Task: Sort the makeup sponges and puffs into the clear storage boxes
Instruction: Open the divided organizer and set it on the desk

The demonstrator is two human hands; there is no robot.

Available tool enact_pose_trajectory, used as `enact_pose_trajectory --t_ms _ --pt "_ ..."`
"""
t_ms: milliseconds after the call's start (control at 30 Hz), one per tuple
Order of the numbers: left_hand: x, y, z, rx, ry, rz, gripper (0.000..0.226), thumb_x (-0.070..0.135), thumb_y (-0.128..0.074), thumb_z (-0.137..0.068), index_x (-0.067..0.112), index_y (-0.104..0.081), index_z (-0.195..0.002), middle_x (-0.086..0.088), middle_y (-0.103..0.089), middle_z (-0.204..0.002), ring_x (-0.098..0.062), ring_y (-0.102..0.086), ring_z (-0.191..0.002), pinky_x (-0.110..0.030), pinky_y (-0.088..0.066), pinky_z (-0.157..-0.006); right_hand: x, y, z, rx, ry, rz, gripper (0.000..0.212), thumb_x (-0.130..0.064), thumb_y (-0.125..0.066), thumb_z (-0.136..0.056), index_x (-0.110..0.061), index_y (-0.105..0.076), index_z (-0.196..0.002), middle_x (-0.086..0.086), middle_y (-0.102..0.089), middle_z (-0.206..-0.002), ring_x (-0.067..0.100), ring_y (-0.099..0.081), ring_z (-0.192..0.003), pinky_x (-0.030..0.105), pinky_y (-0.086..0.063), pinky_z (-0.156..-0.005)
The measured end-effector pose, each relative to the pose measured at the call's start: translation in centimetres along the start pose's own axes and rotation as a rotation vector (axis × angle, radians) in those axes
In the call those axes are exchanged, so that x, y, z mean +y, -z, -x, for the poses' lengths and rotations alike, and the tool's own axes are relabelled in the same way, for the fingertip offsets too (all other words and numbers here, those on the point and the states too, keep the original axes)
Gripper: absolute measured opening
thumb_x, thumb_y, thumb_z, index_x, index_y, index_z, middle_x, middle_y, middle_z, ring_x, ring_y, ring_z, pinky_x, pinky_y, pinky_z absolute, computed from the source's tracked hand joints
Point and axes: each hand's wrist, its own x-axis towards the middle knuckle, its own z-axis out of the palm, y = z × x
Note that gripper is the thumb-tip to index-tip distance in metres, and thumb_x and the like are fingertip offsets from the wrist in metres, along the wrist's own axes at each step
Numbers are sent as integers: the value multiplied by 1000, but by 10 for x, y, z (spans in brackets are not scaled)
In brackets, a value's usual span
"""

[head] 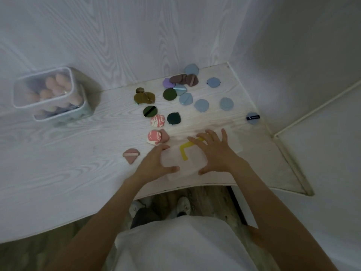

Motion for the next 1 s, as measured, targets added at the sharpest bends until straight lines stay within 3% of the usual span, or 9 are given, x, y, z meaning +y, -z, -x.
enact_pose_trajectory --t_ms 133,267,367,433,600,667,733,867,1000 --pt "13 -9 5 129 -243 -422 115 70 -67 -57 18 -17 -147 -8 -24 -149 -26 -22 -134 -43 -26 -108 -9 3 -4 102 22 39 108 -61 -69 -68 -36 0 -147 3 -1 -157 31 4 -143 66 2 -108" --pt "27 -24 -1 80 -206 -699 116 64 -67 -65 21 1 -148 -6 -6 -154 -25 -5 -141 -53 -12 -110 -1 -7 5 157 -76 134 110 -31 -72 -76 -37 14 -145 11 17 -156 41 17 -140 68 -2 -106" --pt "37 -31 -8 122 -183 -767 107 60 -63 -72 19 1 -148 -9 -10 -153 -28 -5 -140 -55 -8 -112 12 -11 13 168 -206 77 105 -6 -60 -83 -33 24 -140 13 16 -155 44 12 -140 65 -13 -108" --pt "41 -37 -10 128 -173 -796 106 58 -62 -73 16 2 -148 -11 -12 -151 -31 -7 -139 -58 -7 -111 15 -10 14 120 -195 68 101 3 -53 -83 -29 22 -143 14 21 -154 46 16 -138 66 -12 -107" --pt "41 -39 -12 129 -167 -742 107 52 -67 -70 14 -3 -148 -14 -16 -150 -34 -5 -139 -62 1 -108 15 -7 14 109 -158 56 100 5 -52 -79 -26 15 -146 13 24 -153 46 20 -137 67 -3 -107" --pt "39 -37 -11 124 -192 -688 107 46 -71 -65 16 -10 -148 -14 -19 -147 -36 -5 -138 -65 3 -106 17 -8 16 153 -152 45 98 1 -55 -79 -31 7 -147 9 17 -156 42 15 -140 62 -5 -109" --pt "38 -33 -8 118 -211 -680 106 43 -72 -62 19 -14 -147 -11 -22 -144 -36 -9 -136 -66 3 -105 19 -11 19 244 -128 64 94 1 -61 -77 -32 -8 -148 10 1 -157 39 2 -142 57 -15 -109" --pt "37 -23 -4 139 -225 -725 103 40 -74 -57 19 -24 -145 -10 -28 -143 -39 -16 -133 -72 2 -103 22 -21 21 392 -105 40 95 -9 -89 -50 -23 -47 -135 16 -46 -140 41 -41 -128 51 -45 -89" --pt "52 -25 2 79 -186 -839 102 42 -70 -65 18 -13 -147 -4 -17 -147 -44 -5 -137 -72 1 -103 17 -23 23 409 -136 44 98 -18 -94 -37 -24 -53 -126 14 -54 -132 40 -50 -120 49 -48 -83"
